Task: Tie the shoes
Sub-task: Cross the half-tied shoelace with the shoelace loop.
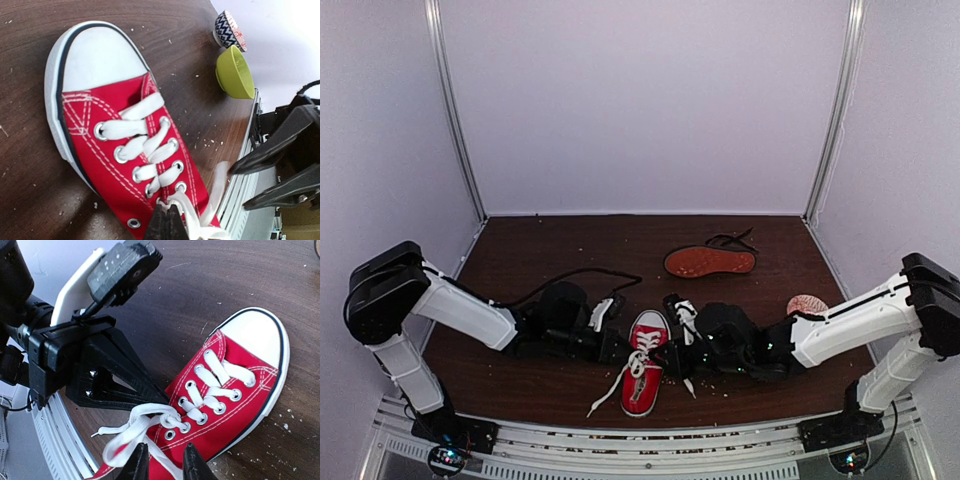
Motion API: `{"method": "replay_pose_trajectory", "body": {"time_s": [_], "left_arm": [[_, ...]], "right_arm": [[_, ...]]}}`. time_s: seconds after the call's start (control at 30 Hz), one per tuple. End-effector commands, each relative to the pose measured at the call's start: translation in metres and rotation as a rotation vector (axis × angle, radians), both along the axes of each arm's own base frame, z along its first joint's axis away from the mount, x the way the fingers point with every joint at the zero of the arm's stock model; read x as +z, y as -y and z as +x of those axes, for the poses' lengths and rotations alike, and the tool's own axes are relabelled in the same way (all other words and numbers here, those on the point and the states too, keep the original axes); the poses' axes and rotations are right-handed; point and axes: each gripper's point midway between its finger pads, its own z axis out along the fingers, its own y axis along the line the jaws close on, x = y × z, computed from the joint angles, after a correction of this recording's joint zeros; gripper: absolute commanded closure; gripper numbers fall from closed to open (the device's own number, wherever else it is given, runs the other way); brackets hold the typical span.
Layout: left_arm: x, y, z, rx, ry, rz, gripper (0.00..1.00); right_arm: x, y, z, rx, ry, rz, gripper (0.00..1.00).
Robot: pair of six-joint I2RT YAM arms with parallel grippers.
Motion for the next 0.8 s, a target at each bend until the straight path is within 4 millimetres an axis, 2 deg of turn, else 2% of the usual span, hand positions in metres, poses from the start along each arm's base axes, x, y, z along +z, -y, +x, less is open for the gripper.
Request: {"method": "replay_pose_trajectory", "body": {"time_s": [0.0,0.13,0.27,0.57,0.7,0.77], "left_arm": [[0.004,-0.003,0.002,0.022,0.018,0.008,1.0],[0.009,0.0,0.0,0.002,0.025,-0.013,1.0],[0.01,0.001,-0.001,-0.005,0.027,-0.019,1.0],[0.013,0.005,-0.004,-0.038,0.026,-0.036,1.0],[0.012,0.005,-0.006,-0.044,0.022,-0.034,1.0],[0.012,0.005,-0.006,-0.044,0.022,-0.035,1.0]], "right_arm": [[0.007,0.019,0.004,-0.036,0.048,-0.021,0.71],[0.009,0.021,0.004,-0.034,0.058,-0.031,0.71],[0.0,0.017,0.003,-0.025,0.04,-0.047,0.71],[-0.023,0.02,-0.009,0.046,-0.023,0.031,0.51],[-0.03,0.015,-0.011,0.077,-0.038,0.047,0.5],[-0.031,0.012,-0.011,0.088,-0.044,0.055,0.53]]}}
